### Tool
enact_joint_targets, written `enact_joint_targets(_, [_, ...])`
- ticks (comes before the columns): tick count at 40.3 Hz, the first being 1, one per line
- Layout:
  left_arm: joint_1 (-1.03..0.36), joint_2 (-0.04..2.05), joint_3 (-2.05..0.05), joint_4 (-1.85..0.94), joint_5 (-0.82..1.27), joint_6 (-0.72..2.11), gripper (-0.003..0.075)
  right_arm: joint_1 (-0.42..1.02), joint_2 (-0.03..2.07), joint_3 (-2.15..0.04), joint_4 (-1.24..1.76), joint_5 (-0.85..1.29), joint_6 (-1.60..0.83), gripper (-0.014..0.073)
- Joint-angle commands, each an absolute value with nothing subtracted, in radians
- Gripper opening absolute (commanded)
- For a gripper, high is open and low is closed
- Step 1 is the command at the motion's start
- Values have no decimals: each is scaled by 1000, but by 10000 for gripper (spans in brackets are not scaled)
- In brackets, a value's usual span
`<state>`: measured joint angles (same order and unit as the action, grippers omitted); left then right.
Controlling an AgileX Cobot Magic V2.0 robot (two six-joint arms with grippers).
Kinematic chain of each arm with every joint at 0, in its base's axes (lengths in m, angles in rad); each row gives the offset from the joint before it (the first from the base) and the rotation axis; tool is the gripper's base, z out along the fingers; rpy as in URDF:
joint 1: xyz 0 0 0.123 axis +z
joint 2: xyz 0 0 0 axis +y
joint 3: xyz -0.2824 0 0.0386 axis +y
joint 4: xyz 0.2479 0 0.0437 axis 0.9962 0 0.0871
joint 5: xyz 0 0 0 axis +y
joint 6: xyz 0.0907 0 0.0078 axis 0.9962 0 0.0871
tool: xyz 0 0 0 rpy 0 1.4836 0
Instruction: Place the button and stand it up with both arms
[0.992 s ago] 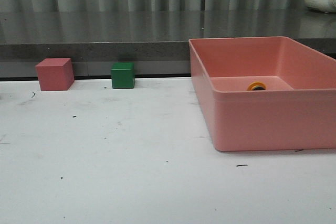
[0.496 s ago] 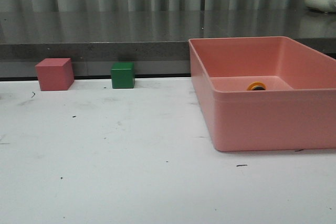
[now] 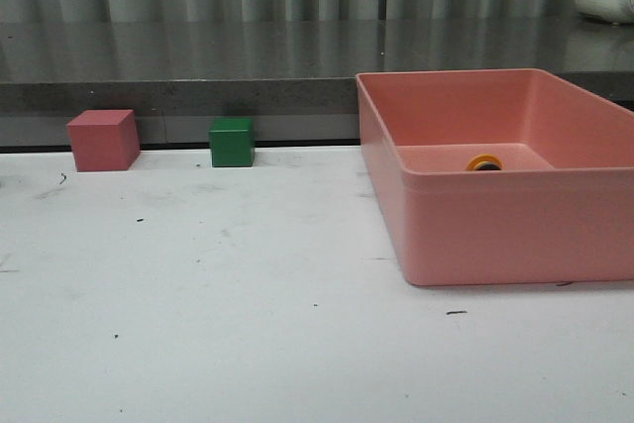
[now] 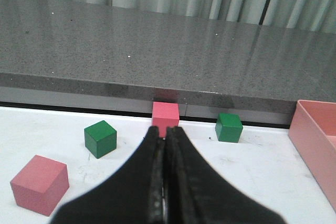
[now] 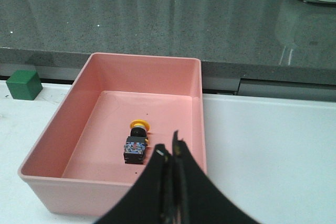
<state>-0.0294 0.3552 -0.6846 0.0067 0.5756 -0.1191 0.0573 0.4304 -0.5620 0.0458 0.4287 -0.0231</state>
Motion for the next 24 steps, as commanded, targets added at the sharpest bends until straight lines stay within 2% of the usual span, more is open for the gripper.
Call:
enact_joint_targets(1, [-28, 373, -714, 44, 496, -118, 99, 53, 444, -588, 28, 359, -32, 90])
enact_joint_targets(2, [-28, 373, -714, 54, 496, -118, 163, 53, 444, -588, 23, 361, -32, 146])
enact_joint_targets(4, [-28, 373, -714, 60, 496, -118, 308, 53, 444, -588, 13, 361, -32, 316])
enact_joint_targets(7, [-28, 373, -714, 60, 496, -118, 476, 53, 444, -588, 11, 361, -32, 505])
enact_joint_targets(10, [-28, 373, -714, 60, 496, -118, 545, 53, 444, -588, 11, 357, -32, 634])
enact_joint_targets(12, [-28, 373, -714, 60, 496, -118, 547, 53, 444, -588, 11, 357, -32, 662])
enact_joint_targets(24, [-28, 373, -714, 60, 496, -118, 546, 53, 444, -588, 13, 357, -32, 664])
